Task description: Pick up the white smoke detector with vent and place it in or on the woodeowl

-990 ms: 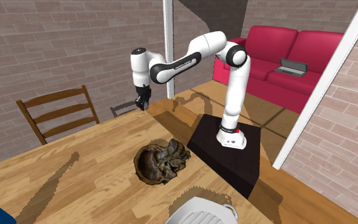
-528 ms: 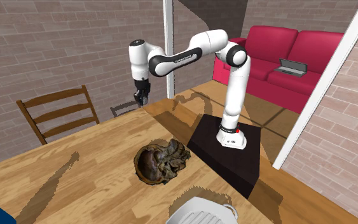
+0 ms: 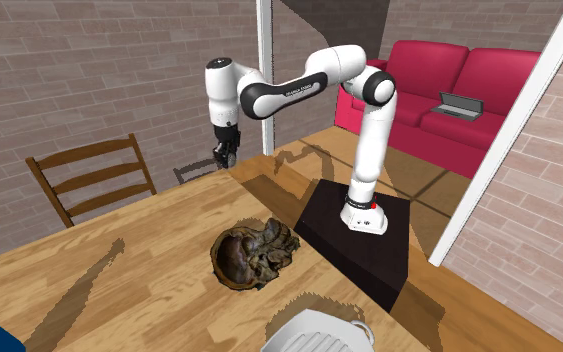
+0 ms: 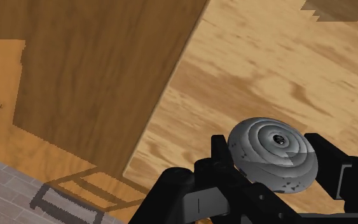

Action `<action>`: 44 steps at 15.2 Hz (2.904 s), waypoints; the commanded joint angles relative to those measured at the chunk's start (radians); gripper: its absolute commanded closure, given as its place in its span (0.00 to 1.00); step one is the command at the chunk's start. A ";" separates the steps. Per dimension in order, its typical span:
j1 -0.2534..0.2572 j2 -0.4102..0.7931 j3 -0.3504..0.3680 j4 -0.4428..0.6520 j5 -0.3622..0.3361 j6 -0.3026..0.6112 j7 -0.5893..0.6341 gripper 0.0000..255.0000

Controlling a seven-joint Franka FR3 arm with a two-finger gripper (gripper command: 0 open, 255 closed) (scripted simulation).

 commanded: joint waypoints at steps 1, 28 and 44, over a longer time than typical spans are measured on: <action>0.020 -0.015 0.019 -0.011 0.009 -0.008 0.038 1.00; 0.357 0.202 0.273 0.127 -0.139 -0.100 0.635 1.00; 0.347 0.205 0.268 0.021 -0.147 0.006 0.653 1.00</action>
